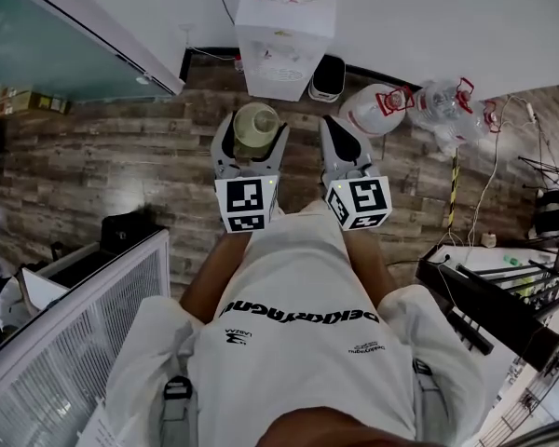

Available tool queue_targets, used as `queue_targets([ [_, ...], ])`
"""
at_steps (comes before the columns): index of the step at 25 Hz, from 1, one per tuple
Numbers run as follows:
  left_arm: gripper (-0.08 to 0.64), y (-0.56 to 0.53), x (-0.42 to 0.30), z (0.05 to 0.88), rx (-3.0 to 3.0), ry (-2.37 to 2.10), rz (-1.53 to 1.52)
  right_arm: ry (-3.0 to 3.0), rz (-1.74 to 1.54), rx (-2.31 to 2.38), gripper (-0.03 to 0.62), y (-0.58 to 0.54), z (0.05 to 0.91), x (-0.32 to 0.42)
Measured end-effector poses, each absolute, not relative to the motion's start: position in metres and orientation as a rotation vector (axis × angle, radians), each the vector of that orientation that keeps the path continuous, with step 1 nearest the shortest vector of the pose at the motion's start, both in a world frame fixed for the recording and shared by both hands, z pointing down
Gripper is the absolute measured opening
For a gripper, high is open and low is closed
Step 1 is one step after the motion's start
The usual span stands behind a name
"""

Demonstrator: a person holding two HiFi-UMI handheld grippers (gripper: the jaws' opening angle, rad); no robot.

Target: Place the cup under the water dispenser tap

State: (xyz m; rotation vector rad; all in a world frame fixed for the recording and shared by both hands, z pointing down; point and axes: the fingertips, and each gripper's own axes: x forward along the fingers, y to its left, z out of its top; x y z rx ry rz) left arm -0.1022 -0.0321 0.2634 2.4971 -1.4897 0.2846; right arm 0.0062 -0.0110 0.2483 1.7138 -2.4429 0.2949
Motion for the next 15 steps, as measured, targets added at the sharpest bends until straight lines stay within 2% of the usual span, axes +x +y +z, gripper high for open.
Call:
queue_targets([
  [15, 0.373, -0.084, -0.061, 0.28, 2.432, -1.573, 0.346, -2.481, 0.332, 1.634, -0.002, -0.075, 0.267, 0.051],
])
